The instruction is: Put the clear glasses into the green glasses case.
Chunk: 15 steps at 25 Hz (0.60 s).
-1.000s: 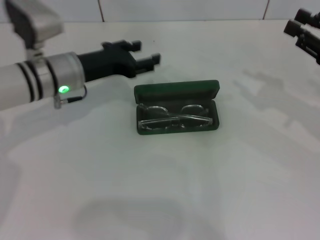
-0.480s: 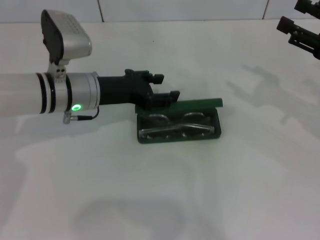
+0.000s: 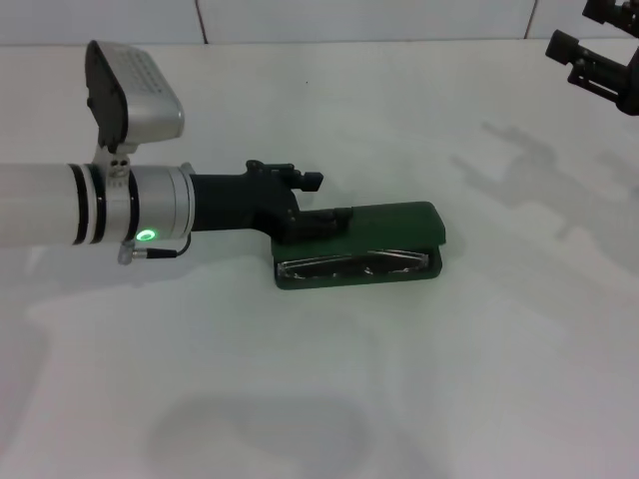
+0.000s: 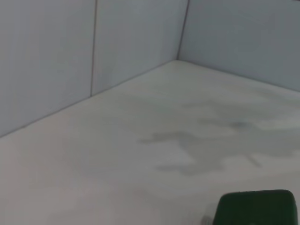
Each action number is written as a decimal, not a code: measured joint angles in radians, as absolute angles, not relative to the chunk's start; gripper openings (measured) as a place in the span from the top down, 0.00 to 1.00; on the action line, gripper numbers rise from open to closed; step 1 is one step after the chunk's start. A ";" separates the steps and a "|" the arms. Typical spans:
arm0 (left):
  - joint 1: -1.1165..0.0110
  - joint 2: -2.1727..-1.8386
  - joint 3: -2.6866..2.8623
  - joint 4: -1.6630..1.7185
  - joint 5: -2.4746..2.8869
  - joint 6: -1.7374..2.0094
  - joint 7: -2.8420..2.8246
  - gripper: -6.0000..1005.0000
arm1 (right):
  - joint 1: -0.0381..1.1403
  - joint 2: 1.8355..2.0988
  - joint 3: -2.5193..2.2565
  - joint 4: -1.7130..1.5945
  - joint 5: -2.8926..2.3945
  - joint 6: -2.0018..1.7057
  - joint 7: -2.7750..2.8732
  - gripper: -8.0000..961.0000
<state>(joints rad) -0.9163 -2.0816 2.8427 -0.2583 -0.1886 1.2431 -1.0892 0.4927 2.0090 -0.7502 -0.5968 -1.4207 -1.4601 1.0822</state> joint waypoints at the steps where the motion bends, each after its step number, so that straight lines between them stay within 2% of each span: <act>1: -0.916 -2.082 2.843 -0.258 -0.184 1.243 -1.085 0.30 | 0.493 2.009 -0.758 -0.597 -1.421 -1.452 1.081 0.27; 8: -0.886 -2.075 2.842 -0.256 -0.296 1.394 -0.999 0.30 | 0.506 2.000 -0.859 -0.604 -1.420 -1.447 1.076 0.27; 13: -0.826 -2.041 2.842 -0.255 -0.447 1.713 -0.881 0.30 | 0.554 1.941 -1.029 -0.599 -1.421 -1.591 1.091 0.27; 15: -0.813 -2.036 2.842 -0.259 -0.460 1.771 -0.872 0.30 | 0.572 1.931 -1.050 -0.595 -1.426 -1.645 1.093 0.27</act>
<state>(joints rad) -0.8134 -2.0362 2.8423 -0.2586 -0.4598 1.7711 -0.8724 0.5722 1.9309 -1.0497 -0.5951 -1.4258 -1.6450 1.0933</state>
